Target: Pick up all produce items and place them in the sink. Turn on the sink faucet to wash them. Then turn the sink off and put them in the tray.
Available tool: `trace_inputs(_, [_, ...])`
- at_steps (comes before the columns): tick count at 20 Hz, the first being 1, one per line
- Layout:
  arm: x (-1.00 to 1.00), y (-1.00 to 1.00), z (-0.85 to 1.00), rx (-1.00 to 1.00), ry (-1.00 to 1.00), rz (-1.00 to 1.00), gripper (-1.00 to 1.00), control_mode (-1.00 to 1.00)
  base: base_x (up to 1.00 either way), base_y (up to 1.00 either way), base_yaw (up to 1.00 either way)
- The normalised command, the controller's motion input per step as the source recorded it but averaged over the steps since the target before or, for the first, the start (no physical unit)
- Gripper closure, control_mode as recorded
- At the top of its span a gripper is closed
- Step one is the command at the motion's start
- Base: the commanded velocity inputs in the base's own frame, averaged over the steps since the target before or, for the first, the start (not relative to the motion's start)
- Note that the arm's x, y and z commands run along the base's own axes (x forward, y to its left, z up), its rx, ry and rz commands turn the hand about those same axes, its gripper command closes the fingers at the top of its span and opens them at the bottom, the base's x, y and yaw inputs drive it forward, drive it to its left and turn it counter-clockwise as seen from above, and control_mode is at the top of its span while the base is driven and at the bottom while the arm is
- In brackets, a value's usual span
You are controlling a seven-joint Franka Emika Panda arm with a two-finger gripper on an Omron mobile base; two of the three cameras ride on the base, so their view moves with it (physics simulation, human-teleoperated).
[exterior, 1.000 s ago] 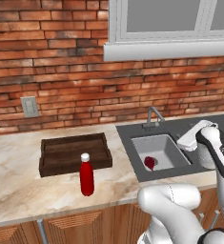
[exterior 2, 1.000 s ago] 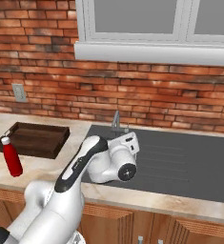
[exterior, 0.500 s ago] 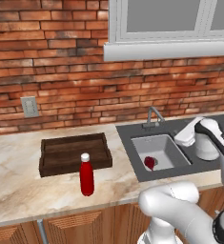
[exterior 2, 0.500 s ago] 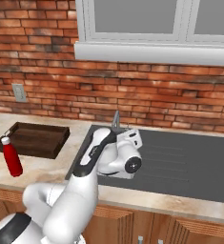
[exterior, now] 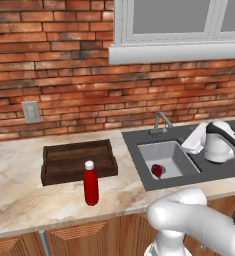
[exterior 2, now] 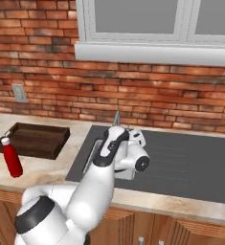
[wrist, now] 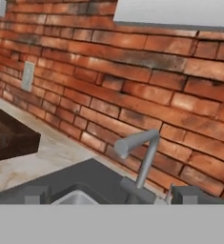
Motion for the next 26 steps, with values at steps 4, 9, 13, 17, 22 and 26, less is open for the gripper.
trace_inputs(4, [0.36, -0.09, -0.09, 0.00, 0.00, 0.08, -1.00, -1.00, 0.00, 0.00, 0.00])
trace_inputs(9, [0.45, -0.06, -0.07, 0.00, 0.00, 0.07, -1.00, -1.00, 0.00, 0.00, 0.00])
trace_inputs(13, [0.43, -0.05, -0.11, 0.02, 0.00, 0.08, -1.00, -1.00, 0.00, 0.00, 0.00])
trace_inputs(17, [0.41, -0.04, -0.15, 0.02, 0.00, 0.08, -1.00, -1.00, 0.00, 0.00, 0.00])
trace_inputs(22, [0.36, -0.01, -0.17, 0.02, 0.00, 0.08, -1.00, -1.00, 0.00, 0.00, 0.00])
trace_inputs(26, [0.27, 0.00, -0.21, 0.01, 0.00, 0.09, -1.00, -1.00, 0.00, 0.00, 0.00])
